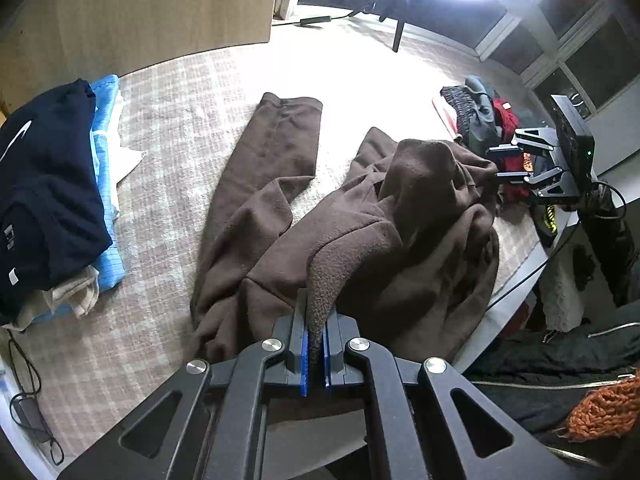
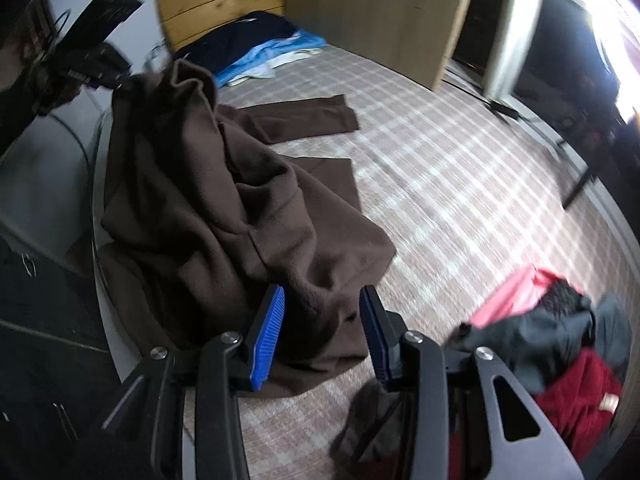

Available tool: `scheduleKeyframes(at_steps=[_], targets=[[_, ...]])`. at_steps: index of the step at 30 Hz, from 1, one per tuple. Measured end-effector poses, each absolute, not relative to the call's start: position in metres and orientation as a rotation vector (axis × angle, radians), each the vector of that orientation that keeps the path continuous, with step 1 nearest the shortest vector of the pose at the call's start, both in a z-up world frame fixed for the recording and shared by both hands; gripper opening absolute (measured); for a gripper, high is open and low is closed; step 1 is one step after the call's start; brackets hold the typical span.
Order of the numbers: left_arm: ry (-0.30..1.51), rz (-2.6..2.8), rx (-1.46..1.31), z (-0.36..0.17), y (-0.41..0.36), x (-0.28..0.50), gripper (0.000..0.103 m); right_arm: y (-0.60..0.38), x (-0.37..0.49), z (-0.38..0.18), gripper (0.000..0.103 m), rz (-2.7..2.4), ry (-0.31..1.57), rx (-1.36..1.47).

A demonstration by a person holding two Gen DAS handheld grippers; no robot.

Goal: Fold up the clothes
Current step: 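Lift the brown fleece high with both grippers to hang it open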

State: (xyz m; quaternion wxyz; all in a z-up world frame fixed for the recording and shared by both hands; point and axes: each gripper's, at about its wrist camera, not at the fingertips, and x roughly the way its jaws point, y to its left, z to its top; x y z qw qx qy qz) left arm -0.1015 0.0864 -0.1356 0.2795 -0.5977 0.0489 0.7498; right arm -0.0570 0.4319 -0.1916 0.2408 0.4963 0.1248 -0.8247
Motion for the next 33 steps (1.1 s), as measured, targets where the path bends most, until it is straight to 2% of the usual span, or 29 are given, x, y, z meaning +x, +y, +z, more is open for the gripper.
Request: scheduleKeyframes(at_steps=[2,3,4,5,7,10,13,16,23,27,30,33], targets=[[0.122,2.024,-1.615,-0.138,0.085,-0.102,0.004,0.429,-0.063,-0.202,0.039,-2.218,0.35,1.372],[0.105,2.037,-1.626,-0.139,0.083,-0.103,0.004,0.428,-0.066,-0.208,0.033,-2.197,0.346,1.391],[0.099,2.053,-1.625,-0.139,0.083,-0.103,0.004,0.427,-0.07,-0.214,0.017,-2.175,0.343,1.411],[0.102,2.073,-1.616,-0.138,0.083,-0.102,0.004,0.428,-0.071,-0.216,0.013,-2.183,0.326,1.425],[0.119,2.127,-1.575,-0.127,0.083,-0.099,0.004,0.429,-0.071,-0.211,0.012,-2.232,0.28,1.424],[0.138,2.208,-1.491,-0.102,0.082,-0.096,0.004,0.435,-0.059,-0.175,0.011,-2.377,0.189,1.338],[0.156,2.326,-1.308,-0.047,0.074,-0.094,0.004,0.442,-0.043,-0.115,0.01,-2.563,0.132,1.216],[0.181,2.437,-1.062,0.031,0.063,-0.083,0.004,0.436,-0.019,-0.031,0.01,-2.756,0.076,1.008],[0.365,2.6,-0.574,0.194,0.039,-0.017,0.004,0.368,0.059,0.158,0.01,-3.054,0.307,0.58],[0.457,2.644,-0.388,0.253,0.029,0.02,0.004,0.333,0.106,0.232,0.01,-3.163,0.396,0.382],[0.492,2.67,-0.3,0.28,0.026,0.04,0.004,0.309,0.134,0.262,0.01,-3.208,0.436,0.278],[0.586,2.698,-0.235,0.289,0.03,0.051,0.004,0.297,0.144,0.269,0.01,-3.236,0.5,0.258]])
